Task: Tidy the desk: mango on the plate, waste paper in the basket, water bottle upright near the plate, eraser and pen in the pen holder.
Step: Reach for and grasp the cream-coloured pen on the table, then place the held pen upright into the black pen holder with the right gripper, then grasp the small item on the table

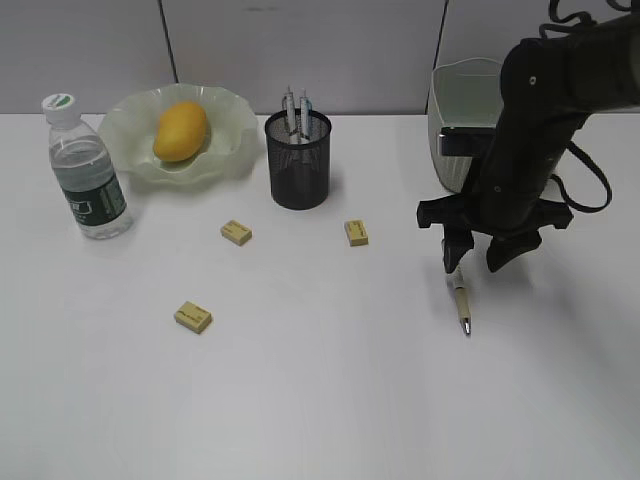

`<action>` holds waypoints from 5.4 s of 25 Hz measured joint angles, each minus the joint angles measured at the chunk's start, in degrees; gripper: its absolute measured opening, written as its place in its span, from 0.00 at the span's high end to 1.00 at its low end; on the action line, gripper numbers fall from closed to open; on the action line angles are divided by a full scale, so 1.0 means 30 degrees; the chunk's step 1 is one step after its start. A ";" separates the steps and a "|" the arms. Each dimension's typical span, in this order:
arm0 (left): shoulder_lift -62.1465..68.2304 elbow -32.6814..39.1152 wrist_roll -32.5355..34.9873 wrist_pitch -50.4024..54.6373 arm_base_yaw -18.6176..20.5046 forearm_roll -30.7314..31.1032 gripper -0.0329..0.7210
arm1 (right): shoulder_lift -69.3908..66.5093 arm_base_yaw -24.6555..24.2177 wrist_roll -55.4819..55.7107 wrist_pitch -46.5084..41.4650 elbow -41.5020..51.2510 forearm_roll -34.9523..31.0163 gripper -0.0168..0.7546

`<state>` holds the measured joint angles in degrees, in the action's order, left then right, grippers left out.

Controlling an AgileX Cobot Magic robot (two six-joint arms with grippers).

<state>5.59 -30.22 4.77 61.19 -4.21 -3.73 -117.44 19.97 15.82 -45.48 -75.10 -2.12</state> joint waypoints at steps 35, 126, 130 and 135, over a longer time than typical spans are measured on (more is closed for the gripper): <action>0.0000 0.0000 0.0000 0.0000 0.0000 0.0000 0.25 | -0.0514 0.0081 -0.2949 -0.0254 -0.2737 -0.3091 0.83; 0.0000 0.0000 0.0000 0.0000 0.0000 0.0000 0.25 | 0.0639 0.3924 -0.6116 -0.7886 -0.9210 0.0082 0.45; 0.0000 0.0000 0.0000 0.0000 0.0000 0.0000 0.25 | 0.2502 0.3924 -0.5789 -0.7886 -0.7487 0.0265 0.44; 0.0000 0.0000 0.0000 0.0000 0.0000 0.0000 0.25 | 0.5511 0.3924 -0.5273 -0.7886 -0.4536 0.0352 0.44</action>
<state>5.59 -30.22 4.77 61.19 -4.21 -3.73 -100.90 31.74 0.00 -69.14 -88.71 -1.06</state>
